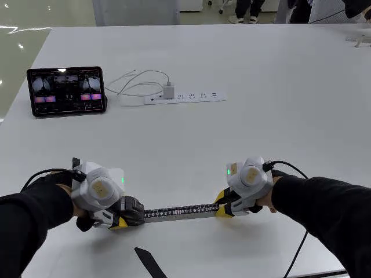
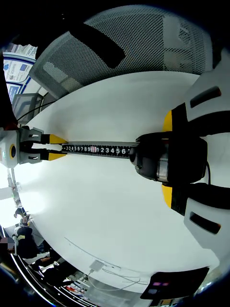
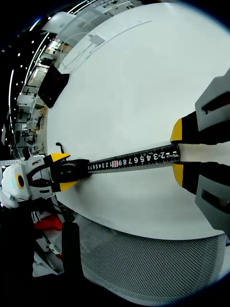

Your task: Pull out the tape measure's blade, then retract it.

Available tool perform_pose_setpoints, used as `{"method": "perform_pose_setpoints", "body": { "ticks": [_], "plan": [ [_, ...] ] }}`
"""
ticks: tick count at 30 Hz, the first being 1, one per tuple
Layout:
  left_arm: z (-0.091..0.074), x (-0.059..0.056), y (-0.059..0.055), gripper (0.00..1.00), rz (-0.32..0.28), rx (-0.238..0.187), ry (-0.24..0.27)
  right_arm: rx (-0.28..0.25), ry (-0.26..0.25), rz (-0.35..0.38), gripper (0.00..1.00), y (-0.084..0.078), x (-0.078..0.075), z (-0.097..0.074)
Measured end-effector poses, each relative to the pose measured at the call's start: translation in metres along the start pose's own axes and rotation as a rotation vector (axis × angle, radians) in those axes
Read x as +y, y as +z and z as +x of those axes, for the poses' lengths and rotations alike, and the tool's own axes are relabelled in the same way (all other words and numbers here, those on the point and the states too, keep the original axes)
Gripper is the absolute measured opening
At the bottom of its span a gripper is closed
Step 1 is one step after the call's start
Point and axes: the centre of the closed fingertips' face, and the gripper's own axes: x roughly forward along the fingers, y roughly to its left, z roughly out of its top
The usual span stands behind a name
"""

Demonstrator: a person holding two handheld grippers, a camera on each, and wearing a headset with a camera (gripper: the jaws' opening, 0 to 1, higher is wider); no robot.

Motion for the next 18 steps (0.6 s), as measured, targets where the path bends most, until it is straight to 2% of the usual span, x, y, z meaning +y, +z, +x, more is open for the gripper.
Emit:
{"method": "perform_pose_setpoints", "body": {
  "ticks": [18],
  "plan": [
    [0.0002,0.0005,-0.0006,0.32,0.0,-0.004,0.001,0.011,-0.001,-0.001,0.08,-0.0059,-0.0013,-0.0015]
  ]
}}
